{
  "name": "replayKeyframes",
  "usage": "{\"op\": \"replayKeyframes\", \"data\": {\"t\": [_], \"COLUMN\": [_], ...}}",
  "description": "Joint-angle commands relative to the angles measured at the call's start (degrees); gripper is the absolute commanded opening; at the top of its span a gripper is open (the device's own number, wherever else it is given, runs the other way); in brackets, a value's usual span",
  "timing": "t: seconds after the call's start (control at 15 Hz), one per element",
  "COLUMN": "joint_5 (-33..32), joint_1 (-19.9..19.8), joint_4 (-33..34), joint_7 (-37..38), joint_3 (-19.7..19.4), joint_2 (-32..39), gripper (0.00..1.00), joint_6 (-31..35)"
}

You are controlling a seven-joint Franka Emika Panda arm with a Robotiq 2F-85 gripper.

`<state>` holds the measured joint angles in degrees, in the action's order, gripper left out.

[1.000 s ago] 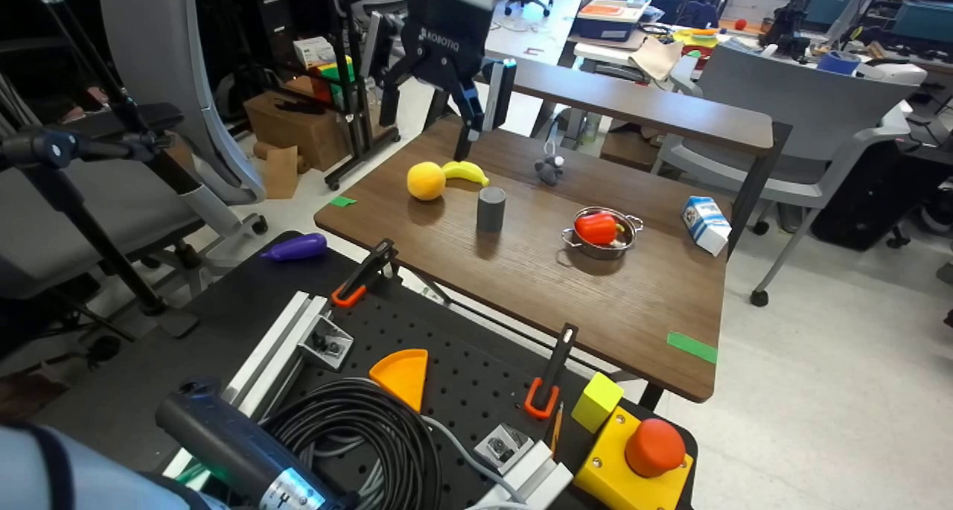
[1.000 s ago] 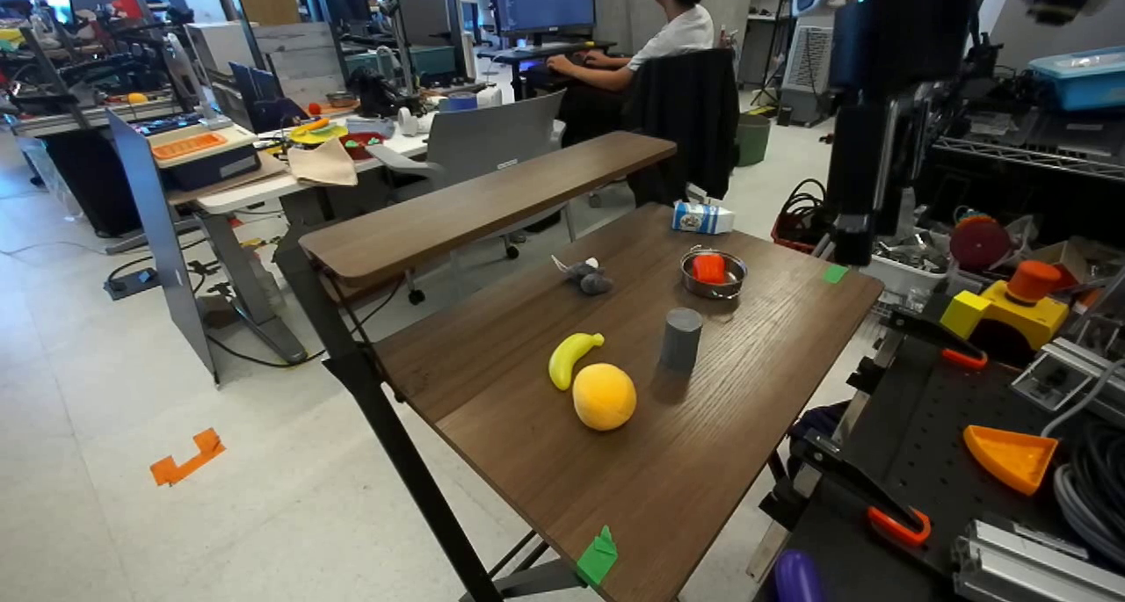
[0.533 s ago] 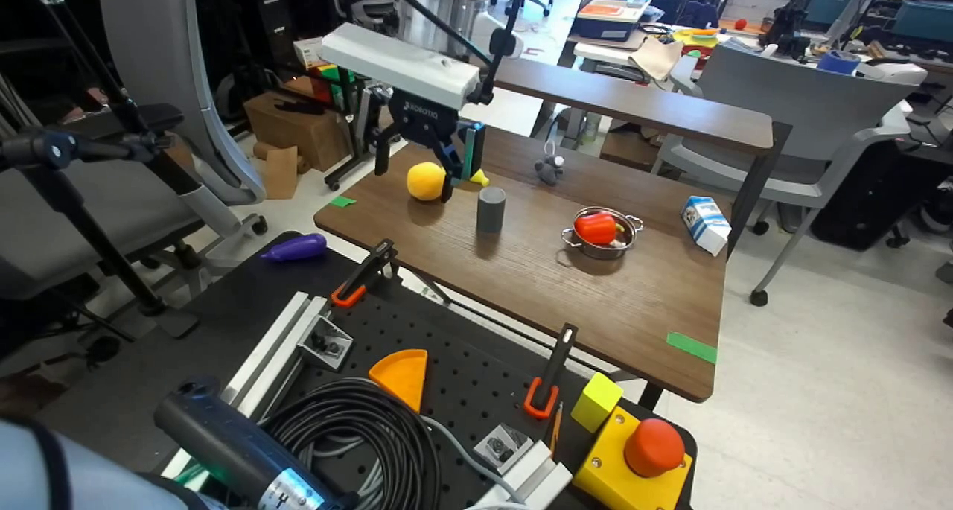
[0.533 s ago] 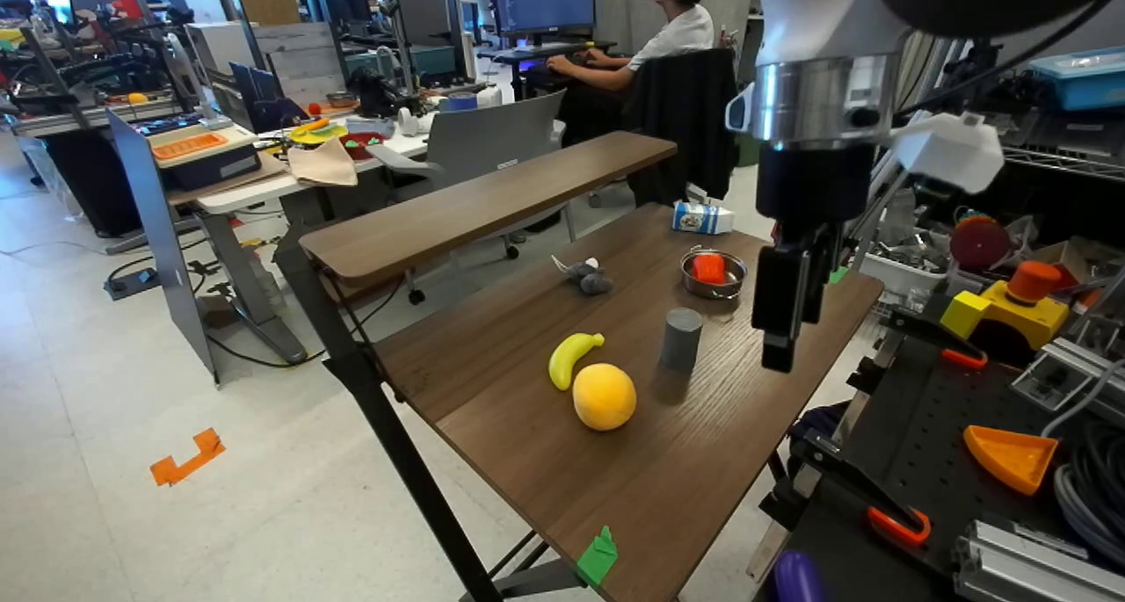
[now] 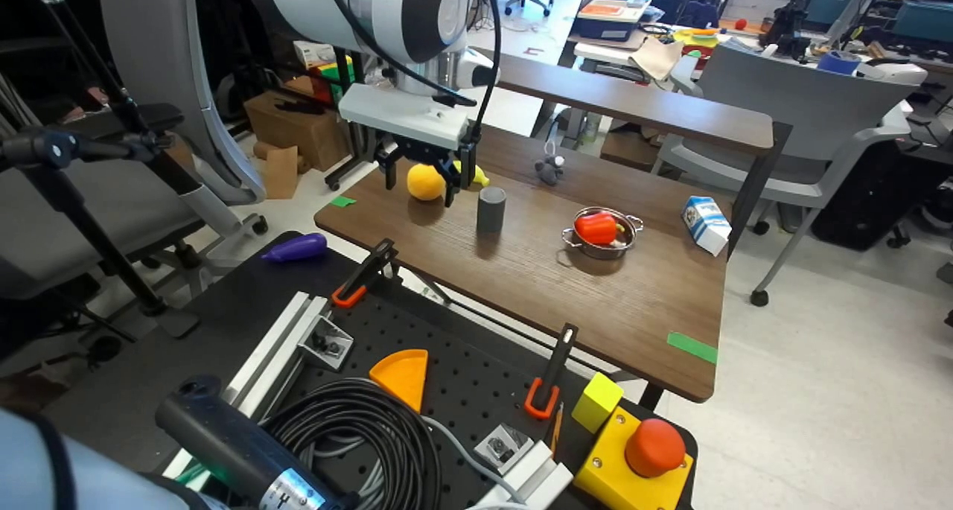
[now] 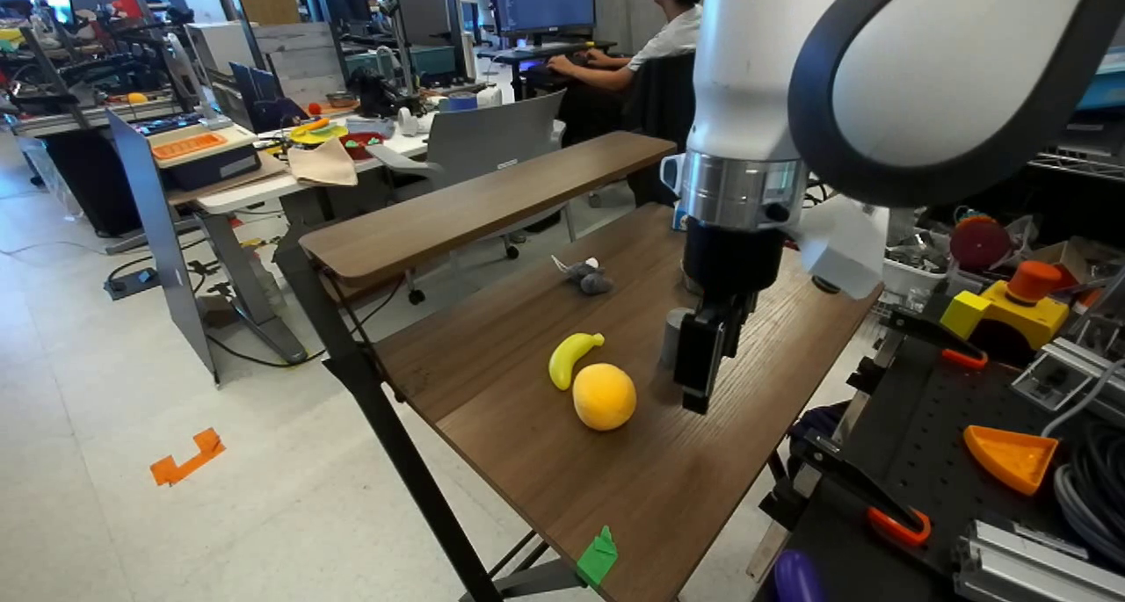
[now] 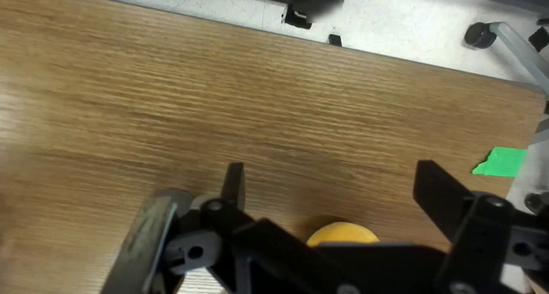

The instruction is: Move the yellow plush toy to the right.

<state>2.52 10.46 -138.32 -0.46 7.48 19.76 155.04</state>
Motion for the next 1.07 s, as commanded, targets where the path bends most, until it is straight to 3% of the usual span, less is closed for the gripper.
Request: {"op": "replayKeyframes", "data": {"t": [0.0,0.53,0.93,1.0], "joint_5": [-4.4,-13.0,-14.1,-13.9], "joint_1": [3.1,11.1,12.1,11.9], "joint_4": [4.6,14.1,19.8,20.4], "joint_7": [3.8,10.9,12.4,12.2], "joint_3": [-0.6,-6.5,-8.4,-8.3], "joint_2": [5.1,11.9,16.0,16.5], "gripper": [1.0,1.0,1.0,0.94], "joint_6": [3.0,5.0,2.8,2.4]}}
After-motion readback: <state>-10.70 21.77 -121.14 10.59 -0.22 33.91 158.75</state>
